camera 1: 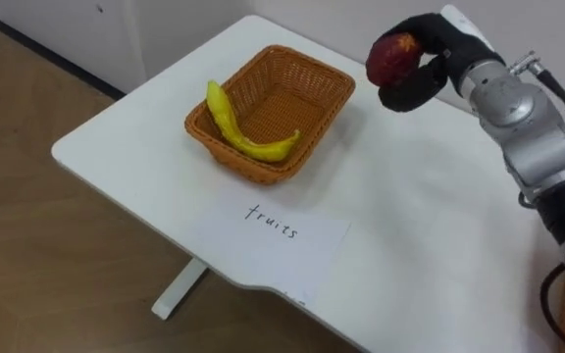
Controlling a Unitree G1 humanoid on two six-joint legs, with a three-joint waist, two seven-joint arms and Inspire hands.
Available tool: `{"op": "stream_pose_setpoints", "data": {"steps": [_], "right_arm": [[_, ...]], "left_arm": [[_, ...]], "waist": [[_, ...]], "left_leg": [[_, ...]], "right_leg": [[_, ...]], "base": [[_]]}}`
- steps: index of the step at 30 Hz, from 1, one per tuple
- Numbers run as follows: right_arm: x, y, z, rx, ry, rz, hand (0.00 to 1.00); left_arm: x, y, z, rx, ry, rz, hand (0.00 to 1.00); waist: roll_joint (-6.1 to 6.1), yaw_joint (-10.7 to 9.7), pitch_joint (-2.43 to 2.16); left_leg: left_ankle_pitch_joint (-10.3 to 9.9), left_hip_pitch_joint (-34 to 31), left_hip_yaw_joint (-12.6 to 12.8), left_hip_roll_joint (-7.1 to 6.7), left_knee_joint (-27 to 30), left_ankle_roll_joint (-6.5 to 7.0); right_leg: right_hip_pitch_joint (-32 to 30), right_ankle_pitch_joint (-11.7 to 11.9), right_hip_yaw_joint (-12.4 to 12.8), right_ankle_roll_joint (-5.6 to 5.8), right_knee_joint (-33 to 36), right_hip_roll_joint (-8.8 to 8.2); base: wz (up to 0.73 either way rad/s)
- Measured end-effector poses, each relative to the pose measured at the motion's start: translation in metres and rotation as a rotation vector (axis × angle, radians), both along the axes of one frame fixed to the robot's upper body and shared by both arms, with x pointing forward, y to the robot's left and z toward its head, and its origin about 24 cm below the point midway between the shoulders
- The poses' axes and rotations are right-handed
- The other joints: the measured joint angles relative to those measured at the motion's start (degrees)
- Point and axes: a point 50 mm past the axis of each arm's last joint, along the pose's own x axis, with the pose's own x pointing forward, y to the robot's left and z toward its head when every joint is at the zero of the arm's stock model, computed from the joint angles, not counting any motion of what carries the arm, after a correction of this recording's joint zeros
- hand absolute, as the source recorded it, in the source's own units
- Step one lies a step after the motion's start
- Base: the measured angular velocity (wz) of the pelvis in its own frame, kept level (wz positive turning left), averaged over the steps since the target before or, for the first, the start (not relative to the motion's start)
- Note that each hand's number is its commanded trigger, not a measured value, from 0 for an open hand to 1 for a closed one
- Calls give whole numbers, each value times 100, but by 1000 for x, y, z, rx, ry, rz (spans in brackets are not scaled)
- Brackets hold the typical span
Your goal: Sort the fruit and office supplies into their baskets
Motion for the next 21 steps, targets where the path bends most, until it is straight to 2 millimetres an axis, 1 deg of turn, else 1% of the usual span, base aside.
{"op": "stream_pose_setpoints", "data": {"steps": [3, 5, 7, 8, 10, 11, 13, 15, 17, 21], "right_arm": [[-2, 8, 10, -27, -40, 35, 100], [-2, 12, 14, -26, -55, 54, 100], [-3, 14, 15, -26, -59, 63, 100], [-3, 15, 14, -29, -52, 64, 100], [-3, 17, 10, -39, -31, 66, 100], [-3, 20, 9, -39, -26, 73, 100], [-4, 25, 4, -60, -12, 84, 100], [-4, 28, 1, -70, 0, 81, 100], [-4, 30, -2, -66, 8, 80, 100], [-4, 34, -3, -56, 14, 86, 100]], "left_arm": [[-1, -4, -2, -12, 4, 11, 0], [0, -5, -2, -14, 6, 1, 0], [1, -7, -3, -17, 6, -3, 0], [1, -8, -3, -18, 8, -2, 0], [-2, -7, -3, -12, 17, -6, 0], [-4, -6, -3, -5, 25, -4, 0], [-9, -6, -3, 1, 44, 0, 0], [-11, -6, -3, -2, 54, 3, 0], [-13, -6, -3, -3, 61, 5, 0], [-13, -4, -2, 3, 61, 3, 0]], "waist": [[37, 45, -22], [37, 97, -23], [35, 157, -25], [37, 219, -17], [41, 254, -10], [26, 278, 12], [-7, 282, 23], [-83, 332, 48], [-116, 367, 38], [-156, 446, 51]], "left_leg": [[5, 17, 2, -4, -4, 0], [7, 24, 4, -1, -4, -2], [7, 49, 0, -1, -2, -2], [7, 72, -14, -5, -14, -2], [6, 134, -59, -14, -54, -1], [6, 193, -64, -14, -80, -1], [5, 213, -73, -14, -92, -2], [5, 193, -101, -22, -92, -2], [4, 191, -136, -52, -91, 2], [5, 201, -220, -67, -91, 8]], "right_leg": [[6, 0, 23, -1, 6, -2], [6, 0, 31, -1, 6, 2], [16, 0, 32, -1, 4, 4], [50, 0, 30, 0, -1, 5], [127, -8, 8, 13, -6, 0], [179, -14, 7, 22, -12, 0], [202, -27, 6, 39, -13, 1], [201, -28, -12, 41, -23, 2], [206, -32, -26, 47, -30, -6], [236, -39, -85, 59, -30, -20]], "base": [[0], [0], [0], [6], [9], [6], [6], [6], [7], [10]]}}
